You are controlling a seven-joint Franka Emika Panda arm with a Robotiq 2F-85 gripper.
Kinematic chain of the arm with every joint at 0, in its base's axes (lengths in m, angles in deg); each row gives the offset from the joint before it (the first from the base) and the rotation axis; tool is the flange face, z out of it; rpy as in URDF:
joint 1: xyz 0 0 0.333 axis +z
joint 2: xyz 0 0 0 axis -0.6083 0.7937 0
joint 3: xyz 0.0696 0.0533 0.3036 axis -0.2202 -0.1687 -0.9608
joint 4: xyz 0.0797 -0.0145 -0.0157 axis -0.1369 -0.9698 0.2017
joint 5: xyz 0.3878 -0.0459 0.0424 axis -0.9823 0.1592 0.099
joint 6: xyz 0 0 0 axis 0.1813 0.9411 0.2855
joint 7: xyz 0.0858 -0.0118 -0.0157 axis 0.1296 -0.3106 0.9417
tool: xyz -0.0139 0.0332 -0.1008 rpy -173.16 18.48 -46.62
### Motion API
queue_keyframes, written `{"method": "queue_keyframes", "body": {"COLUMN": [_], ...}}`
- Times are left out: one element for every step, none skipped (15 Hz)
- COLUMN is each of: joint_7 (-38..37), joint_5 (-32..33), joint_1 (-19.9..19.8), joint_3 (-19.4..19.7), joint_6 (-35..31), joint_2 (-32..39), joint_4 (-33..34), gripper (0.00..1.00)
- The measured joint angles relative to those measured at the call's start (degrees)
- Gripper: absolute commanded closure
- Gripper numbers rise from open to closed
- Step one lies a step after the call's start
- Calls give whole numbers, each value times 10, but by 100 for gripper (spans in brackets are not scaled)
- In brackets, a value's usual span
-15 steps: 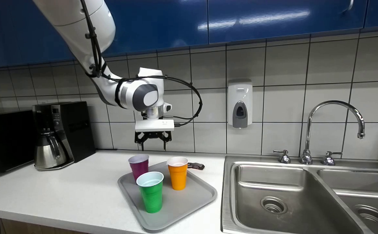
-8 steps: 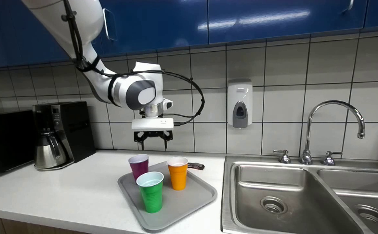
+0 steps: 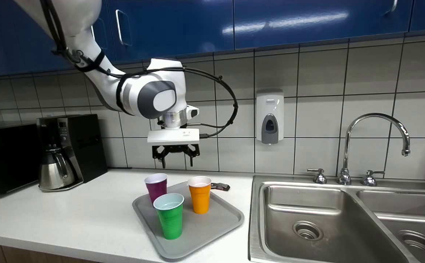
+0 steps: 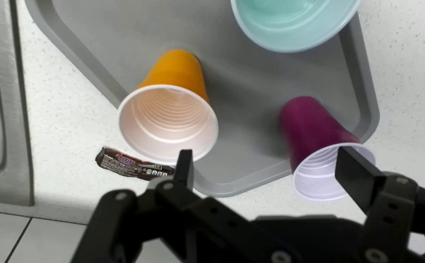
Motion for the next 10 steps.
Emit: {"method": "queue_keyframes", "body": {"joint_7": [-3, -7, -12, -19, -29, -45, -62, -79, -93, -105], "joint_5": [16, 32, 48, 63, 79, 97, 115, 129, 140, 148], "joint_1": [1, 1, 1, 1, 1, 1, 1, 1, 1, 2], "joint_3": [6, 11, 15, 18, 21, 23, 23, 23, 23, 23], "joint_6": [13, 28, 45, 62, 77, 90, 100, 109, 117, 124], "joint_2": [-9, -18, -27, -35, -43, -49, -54, -57, -60, -62], "joint_4": [-8, -13, -18, -21, -23, -24, -25, -25, -25, -25], "gripper": [0, 0, 0, 0, 0, 0, 0, 0, 0, 0]}}
